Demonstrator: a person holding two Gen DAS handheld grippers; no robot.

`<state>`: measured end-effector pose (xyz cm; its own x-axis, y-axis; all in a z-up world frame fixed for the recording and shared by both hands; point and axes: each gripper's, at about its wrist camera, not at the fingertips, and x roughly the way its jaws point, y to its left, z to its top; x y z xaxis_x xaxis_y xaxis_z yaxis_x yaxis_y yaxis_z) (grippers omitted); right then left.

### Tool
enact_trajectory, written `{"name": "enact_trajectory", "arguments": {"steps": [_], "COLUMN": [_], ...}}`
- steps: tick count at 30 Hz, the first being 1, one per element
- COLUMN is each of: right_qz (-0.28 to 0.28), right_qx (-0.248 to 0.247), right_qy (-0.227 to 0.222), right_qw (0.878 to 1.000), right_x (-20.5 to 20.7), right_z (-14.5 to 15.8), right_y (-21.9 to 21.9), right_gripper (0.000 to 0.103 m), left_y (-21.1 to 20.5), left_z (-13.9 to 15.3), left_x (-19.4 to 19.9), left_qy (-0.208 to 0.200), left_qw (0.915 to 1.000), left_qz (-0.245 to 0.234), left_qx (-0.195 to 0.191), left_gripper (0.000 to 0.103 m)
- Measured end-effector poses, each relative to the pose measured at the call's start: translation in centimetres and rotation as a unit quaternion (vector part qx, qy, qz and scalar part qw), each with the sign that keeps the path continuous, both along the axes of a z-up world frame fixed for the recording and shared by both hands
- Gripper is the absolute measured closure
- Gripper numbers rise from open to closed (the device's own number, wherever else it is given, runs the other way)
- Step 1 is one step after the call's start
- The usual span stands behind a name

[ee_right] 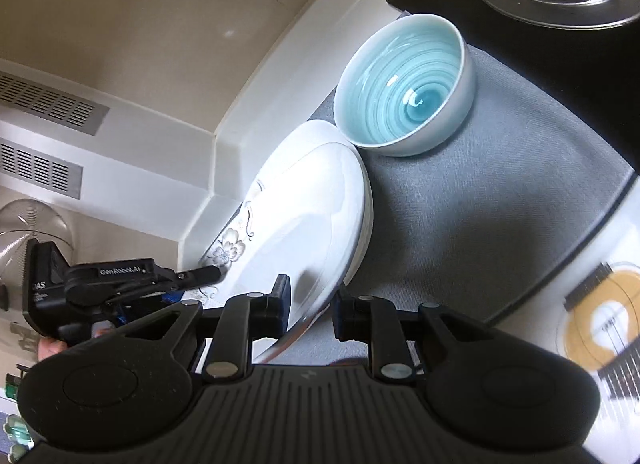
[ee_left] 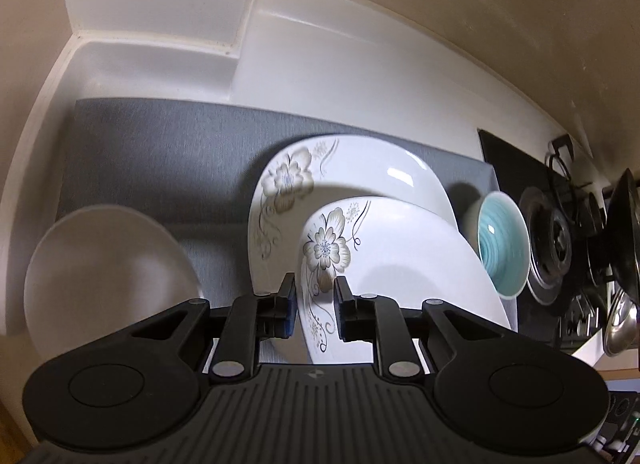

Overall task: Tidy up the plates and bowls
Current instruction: 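Lift the square plate with both grippers toward the other square plate, then lower the square plate onto the other square plate and open both grippers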

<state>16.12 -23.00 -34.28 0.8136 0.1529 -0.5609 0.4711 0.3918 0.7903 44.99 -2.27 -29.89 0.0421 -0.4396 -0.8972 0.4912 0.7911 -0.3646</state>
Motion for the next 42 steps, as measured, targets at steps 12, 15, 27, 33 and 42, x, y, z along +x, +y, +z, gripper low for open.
{"name": "enact_trajectory", "arguments": {"steps": [12,15,27,33,42], "right_qz": [-0.032,-0.038,-0.073,-0.077,-0.075], "right_qx": [0.034,0.035,0.036,0.032,0.027], "right_qy": [0.016,0.019,0.027,0.032,0.032], "right_qw": [0.999,0.998,0.996,0.996,0.996], "right_x": [2.0,2.3,2.5,2.6,2.5], "right_z": [-2.2,-2.4,-3.1,-3.0,-3.0], "right_y": [-0.5,-0.4,-0.3,-0.4,0.0], "right_gripper": [0.082,0.084,0.091,0.092,0.093], "left_y": [-0.5,-0.2,1.8,5.0,5.0], "left_z": [-2.9,-3.3,-1.0,-0.1,-3.9], "left_x": [1.9,2.3,1.7,-1.2,-5.9], "left_qy": [0.033,0.038,0.095,0.102,0.169], "left_qw": [0.9989,0.9989,0.9932,0.9883,0.9727], "left_qz": [0.015,0.015,0.067,0.113,0.159], "left_qx": [0.030,0.023,0.003,0.014,-0.013], "left_gripper": [0.083,0.083,0.045,0.042,0.079]}}
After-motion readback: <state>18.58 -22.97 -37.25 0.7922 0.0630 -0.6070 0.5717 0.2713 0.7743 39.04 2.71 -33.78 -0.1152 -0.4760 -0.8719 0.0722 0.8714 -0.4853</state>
